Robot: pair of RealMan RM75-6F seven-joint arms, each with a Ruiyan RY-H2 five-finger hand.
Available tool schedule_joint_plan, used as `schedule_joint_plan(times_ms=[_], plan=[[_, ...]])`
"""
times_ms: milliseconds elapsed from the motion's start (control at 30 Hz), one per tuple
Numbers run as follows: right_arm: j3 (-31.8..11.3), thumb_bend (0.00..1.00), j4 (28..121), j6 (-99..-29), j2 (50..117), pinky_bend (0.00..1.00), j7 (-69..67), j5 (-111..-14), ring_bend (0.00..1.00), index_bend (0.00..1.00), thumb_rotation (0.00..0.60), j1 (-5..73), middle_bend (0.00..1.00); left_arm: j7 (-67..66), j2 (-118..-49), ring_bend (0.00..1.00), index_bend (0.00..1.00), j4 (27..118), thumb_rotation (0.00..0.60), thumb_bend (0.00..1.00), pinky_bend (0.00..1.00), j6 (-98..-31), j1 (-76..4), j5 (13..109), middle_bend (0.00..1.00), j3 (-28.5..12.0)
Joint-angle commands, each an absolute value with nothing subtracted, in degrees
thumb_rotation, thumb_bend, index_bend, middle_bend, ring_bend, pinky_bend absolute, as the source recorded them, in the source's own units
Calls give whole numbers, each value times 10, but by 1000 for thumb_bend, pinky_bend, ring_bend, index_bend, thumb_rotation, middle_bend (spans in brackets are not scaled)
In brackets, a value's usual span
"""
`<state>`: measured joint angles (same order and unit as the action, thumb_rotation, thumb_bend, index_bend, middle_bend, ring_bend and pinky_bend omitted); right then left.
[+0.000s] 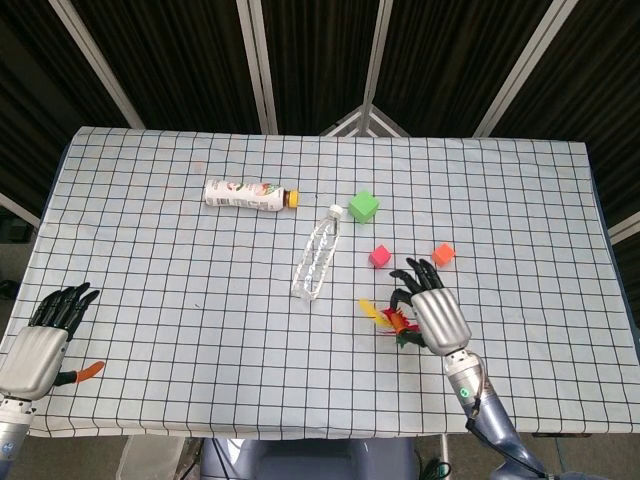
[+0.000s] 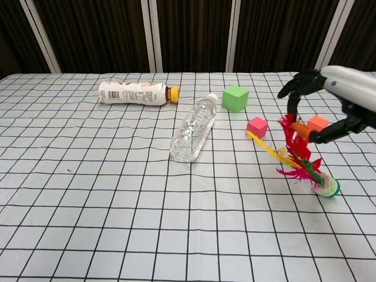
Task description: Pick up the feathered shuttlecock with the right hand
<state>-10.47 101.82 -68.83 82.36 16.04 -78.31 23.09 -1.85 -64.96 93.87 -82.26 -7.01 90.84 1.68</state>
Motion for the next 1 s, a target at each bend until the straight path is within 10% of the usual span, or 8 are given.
schedule_joint_plan(times_ms=[33, 300, 633, 1000], plan=[[-106, 528, 1023, -697, 802, 0, 150, -776, 0, 574, 600, 222, 235, -22, -650, 0, 0, 939, 600, 0, 0, -822, -70, 908, 0, 17], [-87, 529, 1004, -713, 767, 0, 127, -779, 0, 559, 600, 201, 235, -28, -651, 0, 0, 941, 600, 0, 0, -821, -70, 905, 0, 17], [-63, 438, 1013, -745, 723, 0, 103, -805, 0, 12, 600, 172, 66, -26, -651, 0, 0, 939, 600, 0, 0, -824, -69, 907, 0, 16], [-32, 402, 1032, -845, 636, 0, 102, -880, 0, 0, 600, 109, 0, -25, -653, 0, 0, 937, 600, 0, 0, -828, -68, 909, 0, 15]])
